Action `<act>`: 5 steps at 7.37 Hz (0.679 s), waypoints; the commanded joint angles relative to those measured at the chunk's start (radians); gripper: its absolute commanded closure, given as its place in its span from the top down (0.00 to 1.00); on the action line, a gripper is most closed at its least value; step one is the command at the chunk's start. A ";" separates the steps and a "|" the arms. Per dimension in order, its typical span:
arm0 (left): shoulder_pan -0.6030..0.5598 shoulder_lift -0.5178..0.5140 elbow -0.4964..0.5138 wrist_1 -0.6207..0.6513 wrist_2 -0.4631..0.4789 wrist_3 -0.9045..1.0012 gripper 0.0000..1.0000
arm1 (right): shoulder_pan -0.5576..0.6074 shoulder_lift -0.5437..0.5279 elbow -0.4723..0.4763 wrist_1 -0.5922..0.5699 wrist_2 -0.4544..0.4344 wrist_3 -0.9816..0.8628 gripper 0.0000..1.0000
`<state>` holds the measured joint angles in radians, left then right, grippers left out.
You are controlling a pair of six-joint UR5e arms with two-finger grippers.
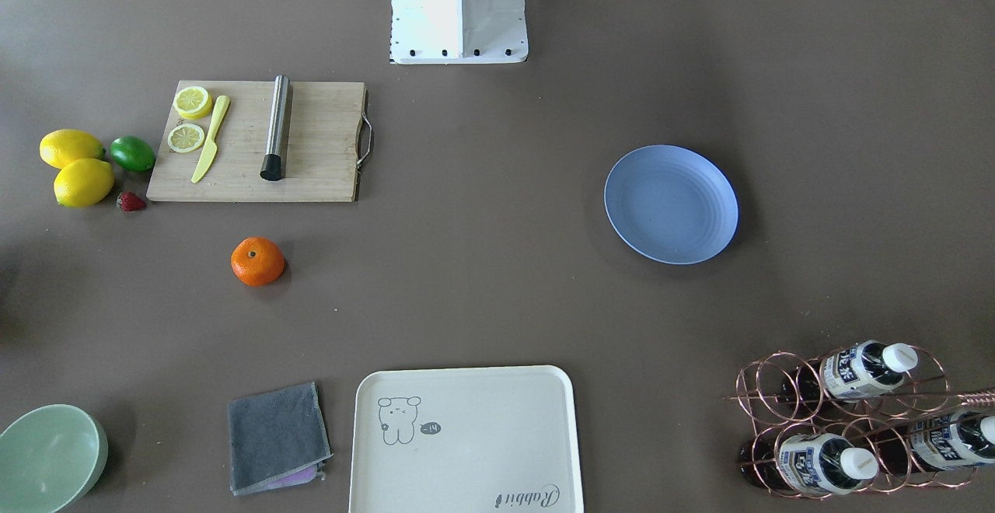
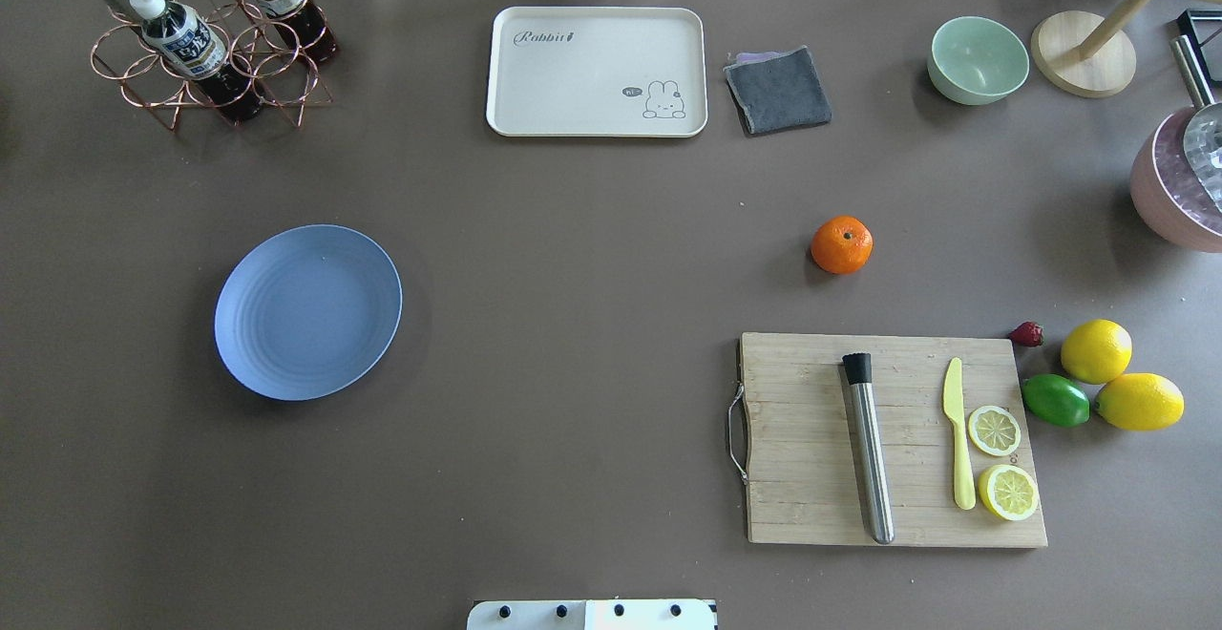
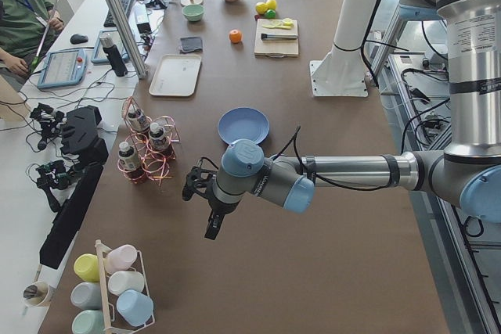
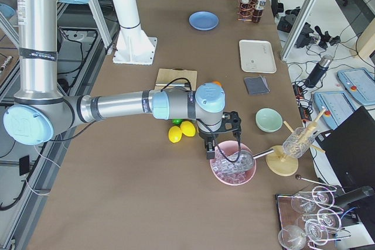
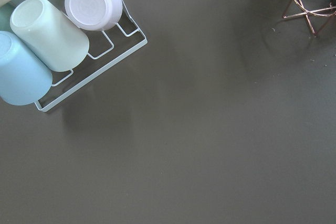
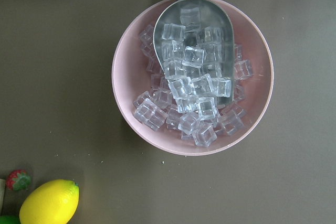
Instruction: Pick orange to plate
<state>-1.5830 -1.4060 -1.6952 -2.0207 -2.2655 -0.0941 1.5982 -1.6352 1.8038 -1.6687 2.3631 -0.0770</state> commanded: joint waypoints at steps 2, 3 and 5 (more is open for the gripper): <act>0.000 0.001 -0.001 -0.001 -0.025 -0.001 0.98 | -0.001 0.003 -0.001 0.001 -0.001 -0.001 1.00; 0.000 0.001 0.000 -0.001 -0.023 -0.001 0.98 | -0.001 0.008 -0.001 0.000 -0.001 0.000 1.00; 0.000 0.001 -0.001 -0.003 -0.025 -0.002 0.98 | 0.000 0.015 -0.004 -0.002 -0.010 0.000 1.00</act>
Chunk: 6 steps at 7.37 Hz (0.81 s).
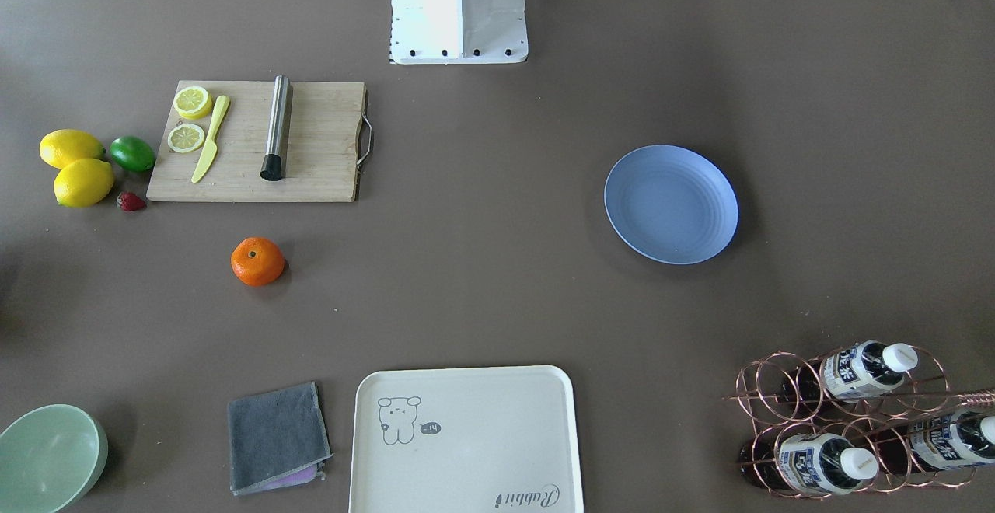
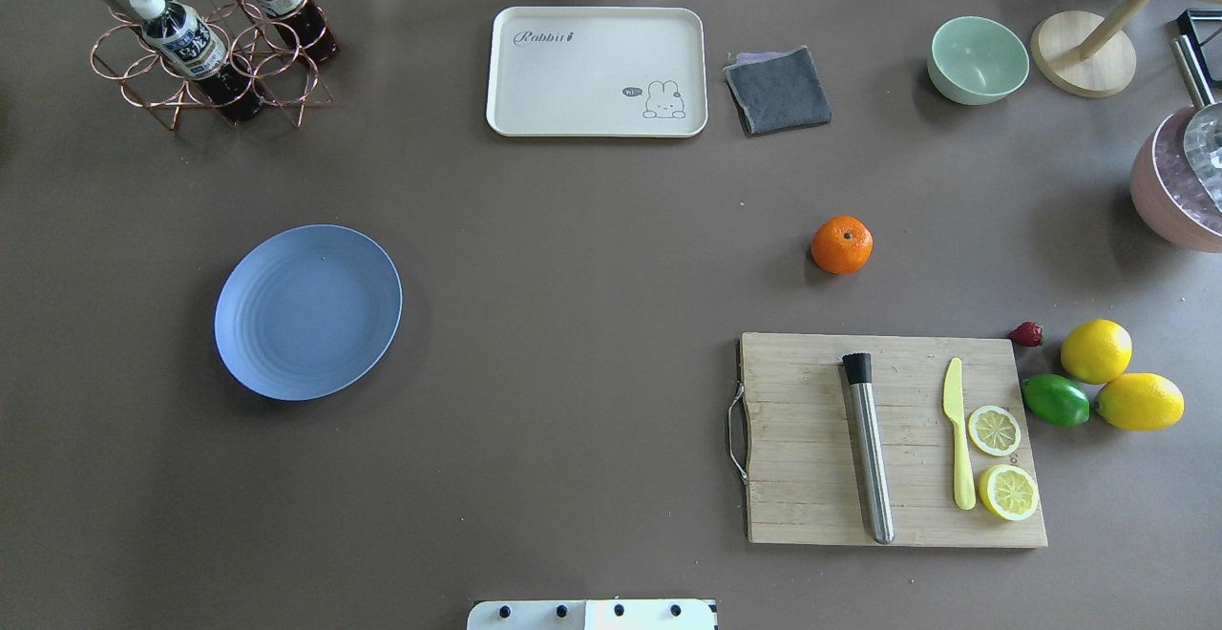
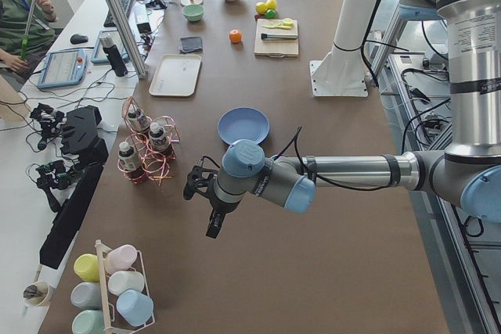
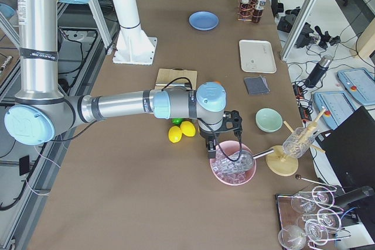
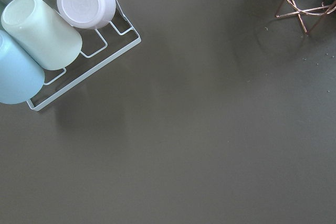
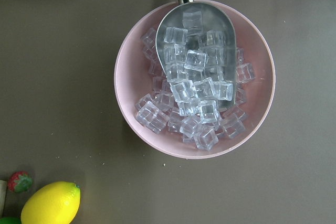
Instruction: Pick orange to plate
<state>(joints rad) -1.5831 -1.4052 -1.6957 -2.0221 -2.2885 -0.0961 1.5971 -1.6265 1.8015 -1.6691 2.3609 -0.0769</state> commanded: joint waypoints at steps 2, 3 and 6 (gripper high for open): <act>0.000 0.003 -0.004 0.000 -0.002 -0.001 0.98 | 0.001 -0.007 -0.001 0.000 0.003 0.000 1.00; 0.000 0.005 -0.004 0.000 -0.002 -0.004 0.98 | 0.001 -0.009 0.001 0.000 0.005 0.000 1.00; 0.002 0.005 -0.004 -0.003 -0.002 -0.025 0.98 | 0.001 -0.016 0.010 0.002 0.012 0.000 1.00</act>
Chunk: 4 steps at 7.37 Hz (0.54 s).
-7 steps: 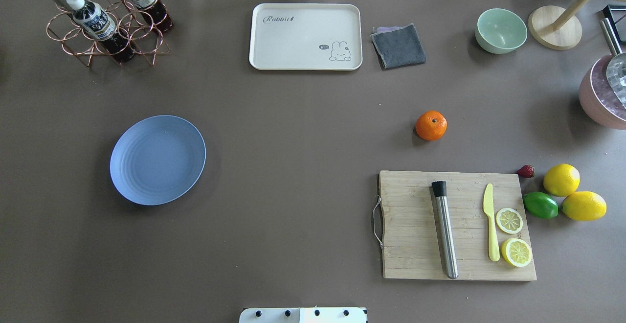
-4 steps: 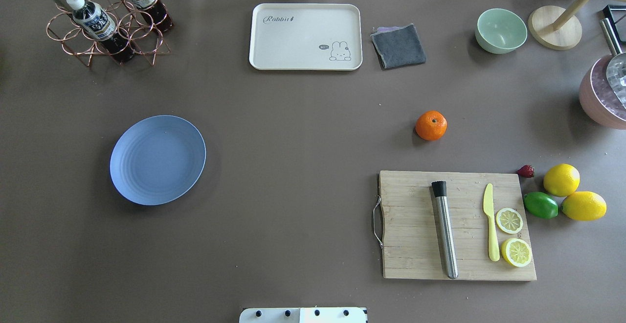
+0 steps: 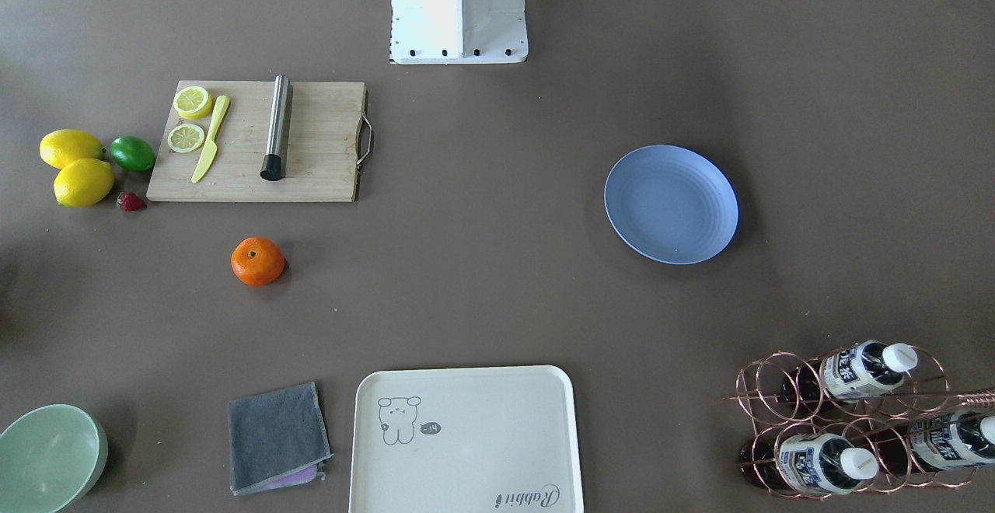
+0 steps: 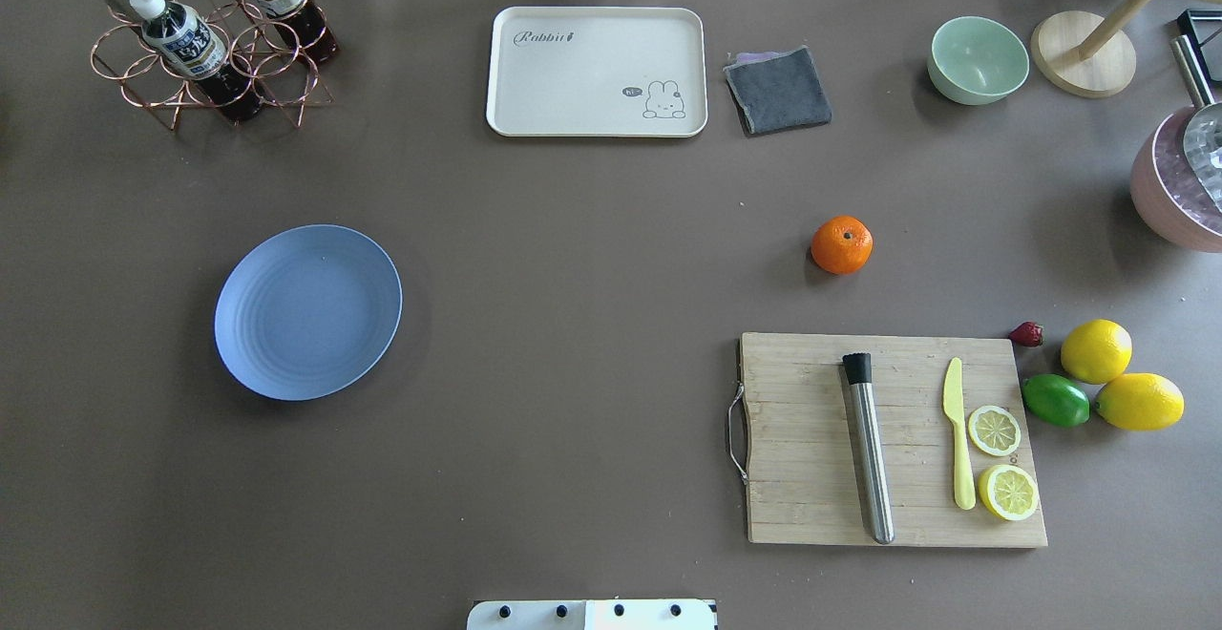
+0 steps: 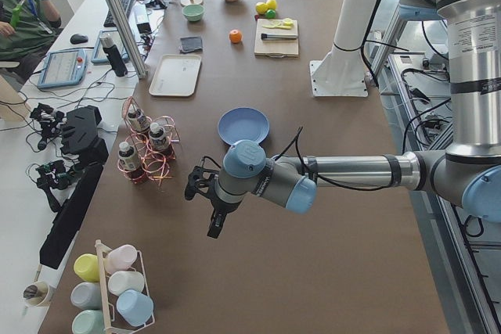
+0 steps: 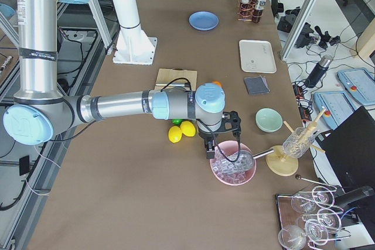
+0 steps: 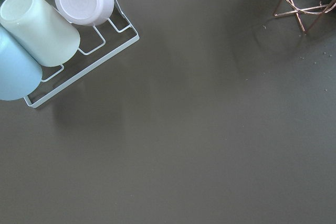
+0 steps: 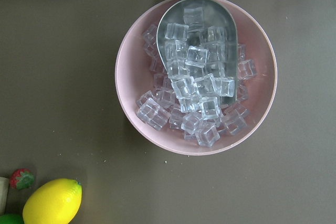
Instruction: Pick orange to plate
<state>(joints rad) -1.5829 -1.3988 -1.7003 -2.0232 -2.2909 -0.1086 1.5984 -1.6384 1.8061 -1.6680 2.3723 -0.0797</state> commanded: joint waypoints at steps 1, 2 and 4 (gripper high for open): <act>0.051 -0.005 -0.001 -0.082 0.002 -0.102 0.98 | -0.002 -0.004 0.007 0.001 0.002 0.002 1.00; 0.131 -0.005 0.007 -0.189 0.013 -0.296 0.98 | -0.003 -0.004 0.006 0.001 0.004 0.003 1.00; 0.266 -0.019 0.008 -0.287 0.018 -0.510 0.98 | -0.015 0.008 0.006 0.001 0.024 0.005 1.00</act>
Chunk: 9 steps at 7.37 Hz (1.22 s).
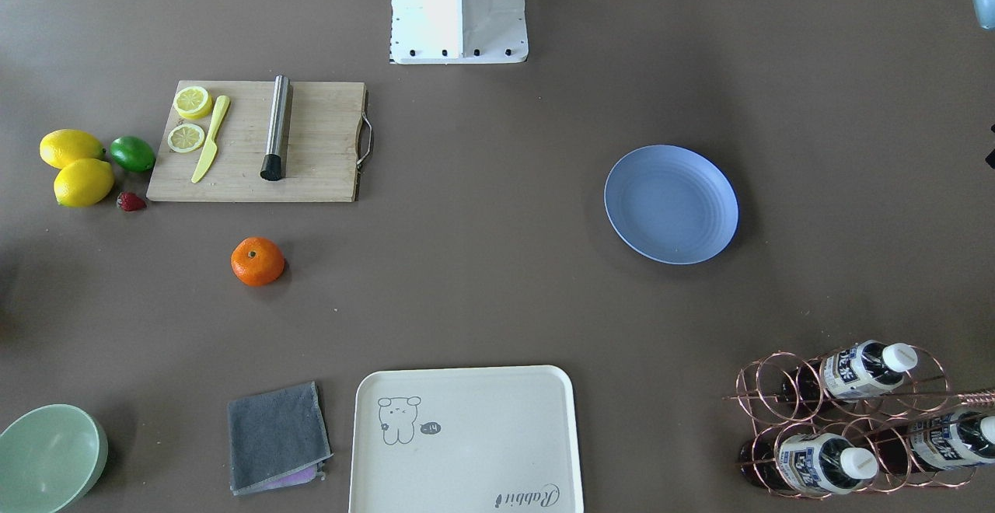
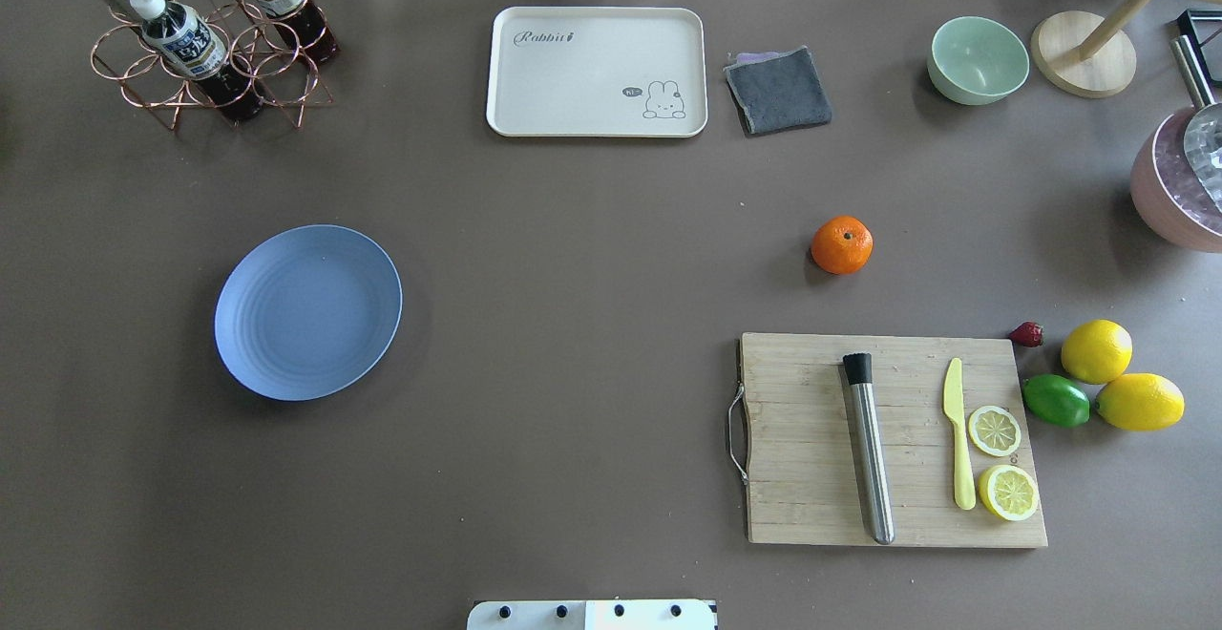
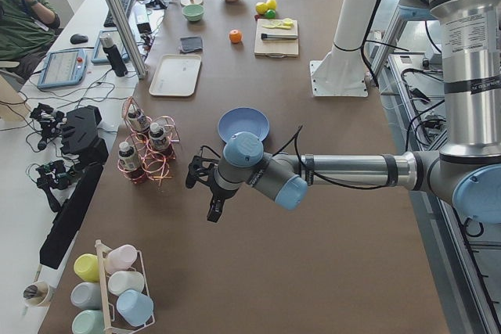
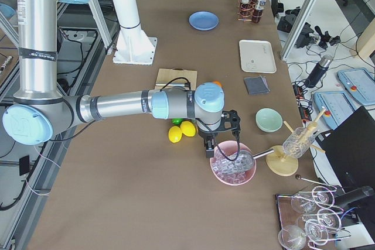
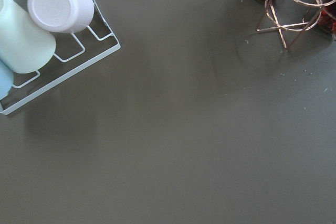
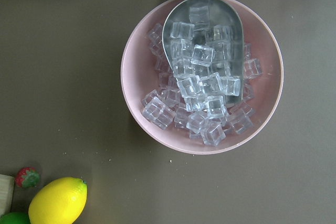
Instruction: Pick orange to plate
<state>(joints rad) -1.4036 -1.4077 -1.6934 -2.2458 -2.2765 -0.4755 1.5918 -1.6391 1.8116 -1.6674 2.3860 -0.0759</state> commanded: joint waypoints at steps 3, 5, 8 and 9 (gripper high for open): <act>0.262 -0.066 0.001 -0.201 0.067 -0.469 0.98 | -0.062 0.070 -0.002 0.000 0.010 0.134 1.00; 0.392 -0.118 0.003 -0.204 0.180 -0.623 0.98 | -0.102 0.106 -0.005 0.000 0.009 0.209 1.00; 0.572 -0.169 0.012 -0.206 0.319 -0.733 0.98 | -0.131 0.146 -0.009 0.000 -0.001 0.255 1.00; 0.610 -0.171 0.020 -0.207 0.337 -0.735 0.98 | -0.153 0.159 -0.009 0.000 -0.001 0.298 1.00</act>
<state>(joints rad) -0.8537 -1.5682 -1.6805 -2.4514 -1.9763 -1.1917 1.4616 -1.4970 1.8031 -1.6674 2.3859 0.1794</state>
